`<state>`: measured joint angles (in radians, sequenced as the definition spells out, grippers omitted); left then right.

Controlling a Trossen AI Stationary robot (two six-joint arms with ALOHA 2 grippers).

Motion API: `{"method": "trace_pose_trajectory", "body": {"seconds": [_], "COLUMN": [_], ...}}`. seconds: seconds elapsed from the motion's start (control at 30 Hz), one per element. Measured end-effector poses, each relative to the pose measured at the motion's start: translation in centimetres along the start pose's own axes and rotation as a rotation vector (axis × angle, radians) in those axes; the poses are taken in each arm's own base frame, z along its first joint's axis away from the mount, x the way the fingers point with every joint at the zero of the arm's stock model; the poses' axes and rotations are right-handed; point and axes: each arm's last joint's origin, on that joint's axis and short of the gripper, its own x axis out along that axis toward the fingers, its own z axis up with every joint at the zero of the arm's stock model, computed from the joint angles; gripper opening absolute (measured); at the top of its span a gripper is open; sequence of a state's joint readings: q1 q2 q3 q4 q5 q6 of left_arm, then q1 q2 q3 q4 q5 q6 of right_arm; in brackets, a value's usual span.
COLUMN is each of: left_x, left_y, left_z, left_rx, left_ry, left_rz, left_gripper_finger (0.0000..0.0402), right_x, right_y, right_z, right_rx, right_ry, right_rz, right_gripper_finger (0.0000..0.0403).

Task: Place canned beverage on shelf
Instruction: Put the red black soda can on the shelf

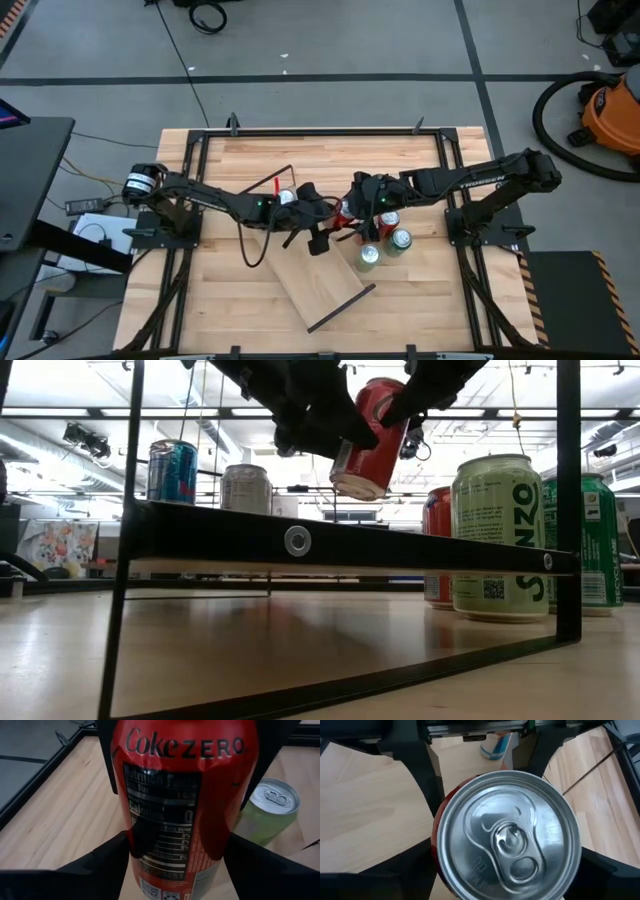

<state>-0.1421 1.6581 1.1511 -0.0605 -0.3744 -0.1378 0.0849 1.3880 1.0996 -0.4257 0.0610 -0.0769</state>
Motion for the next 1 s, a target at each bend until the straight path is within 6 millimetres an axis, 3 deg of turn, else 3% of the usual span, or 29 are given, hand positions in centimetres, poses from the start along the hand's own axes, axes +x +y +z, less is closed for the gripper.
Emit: {"method": "trace_pose_trajectory", "body": {"seconds": [0.43,0.73,1.0], "left_x": [-0.2,-0.5,-2.0], "left_y": [-0.5,-0.9,-3.5], "left_z": [-0.8,-1.8,-2.5], "left_rx": [0.013,-0.077,-0.098], "left_ry": [0.064,0.147,0.130], "left_rz": [-0.005,0.005,0.086], "left_gripper_finger": [0.0288,0.0288,0.0288], "right_x": [-0.2,-3.8,-4.5], "right_y": [0.1,0.1,0.6], "right_z": [0.5,1.2,-1.9], "right_rx": [-0.002,-0.027,0.015], "right_ry": [-0.044,-0.158,-0.184], "right_rz": [0.014,-0.028,-0.102], "right_gripper_finger": [0.0362,0.0362,0.0362]}}
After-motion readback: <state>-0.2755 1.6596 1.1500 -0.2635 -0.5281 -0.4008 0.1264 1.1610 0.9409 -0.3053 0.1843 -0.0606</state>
